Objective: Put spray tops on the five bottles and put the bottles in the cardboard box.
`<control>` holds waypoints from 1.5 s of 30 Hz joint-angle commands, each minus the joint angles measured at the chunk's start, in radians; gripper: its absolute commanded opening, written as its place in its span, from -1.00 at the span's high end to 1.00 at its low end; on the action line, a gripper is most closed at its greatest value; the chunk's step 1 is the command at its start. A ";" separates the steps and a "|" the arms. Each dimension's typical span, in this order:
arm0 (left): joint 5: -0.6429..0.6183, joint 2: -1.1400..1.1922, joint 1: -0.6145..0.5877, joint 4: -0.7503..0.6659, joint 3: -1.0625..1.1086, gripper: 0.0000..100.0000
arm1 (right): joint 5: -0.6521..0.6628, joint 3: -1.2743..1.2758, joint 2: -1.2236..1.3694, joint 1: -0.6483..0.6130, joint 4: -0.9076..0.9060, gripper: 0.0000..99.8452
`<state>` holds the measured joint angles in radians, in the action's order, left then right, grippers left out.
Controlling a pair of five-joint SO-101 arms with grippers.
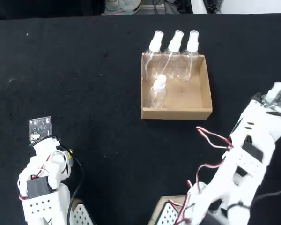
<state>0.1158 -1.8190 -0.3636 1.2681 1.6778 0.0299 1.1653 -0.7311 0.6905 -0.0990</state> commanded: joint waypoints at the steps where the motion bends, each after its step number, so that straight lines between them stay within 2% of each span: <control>1: 0.005 -0.006 -0.002 0.005 0.021 0.62 | -0.066 -0.142 -0.196 -0.078 -0.252 0.98; 6: 0.005 -0.006 -0.002 0.005 0.021 0.62 | -0.075 -0.182 -0.294 -0.292 -0.373 0.98; 12: 0.005 -0.006 -0.005 0.005 0.021 0.62 | -0.075 -0.188 -0.297 -0.471 -0.368 0.98; 15: 0.005 -0.006 -0.005 0.005 0.021 0.62 | -0.075 -0.162 -0.294 -0.534 -0.296 0.98; 21: 0.005 -0.006 -0.007 0.005 0.021 0.62 | -0.069 -0.048 -0.188 -0.552 -0.012 0.98; 31: 0.005 -0.006 -0.008 0.005 0.021 0.62 | -0.068 -0.076 0.119 -0.549 0.152 0.98; 45: 0.005 -0.006 -0.008 0.005 0.021 0.62 | -0.066 -0.076 0.302 -0.551 0.227 0.98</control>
<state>0.1158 -1.8190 -0.3636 1.2681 1.6778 -0.0391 1.1254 -0.4381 0.1534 0.0729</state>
